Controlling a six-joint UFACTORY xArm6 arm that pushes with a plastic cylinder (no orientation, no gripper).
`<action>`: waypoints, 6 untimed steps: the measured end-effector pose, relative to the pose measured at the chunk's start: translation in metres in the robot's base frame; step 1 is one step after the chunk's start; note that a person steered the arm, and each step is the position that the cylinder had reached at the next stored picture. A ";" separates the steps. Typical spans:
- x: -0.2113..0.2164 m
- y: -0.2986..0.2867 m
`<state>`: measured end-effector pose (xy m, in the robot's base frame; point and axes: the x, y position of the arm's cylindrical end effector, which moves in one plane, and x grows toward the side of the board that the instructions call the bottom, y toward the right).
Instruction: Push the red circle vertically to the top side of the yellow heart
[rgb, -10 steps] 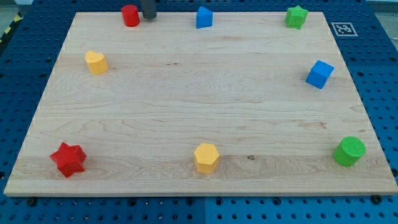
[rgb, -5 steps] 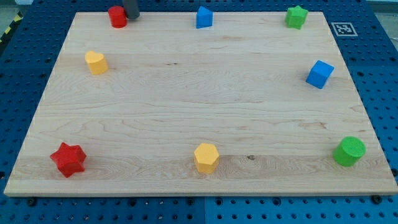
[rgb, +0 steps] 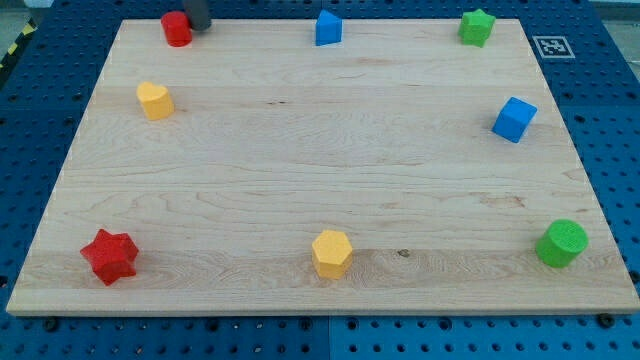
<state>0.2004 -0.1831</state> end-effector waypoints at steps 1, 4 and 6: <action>0.000 -0.004; 0.000 0.007; 0.060 0.073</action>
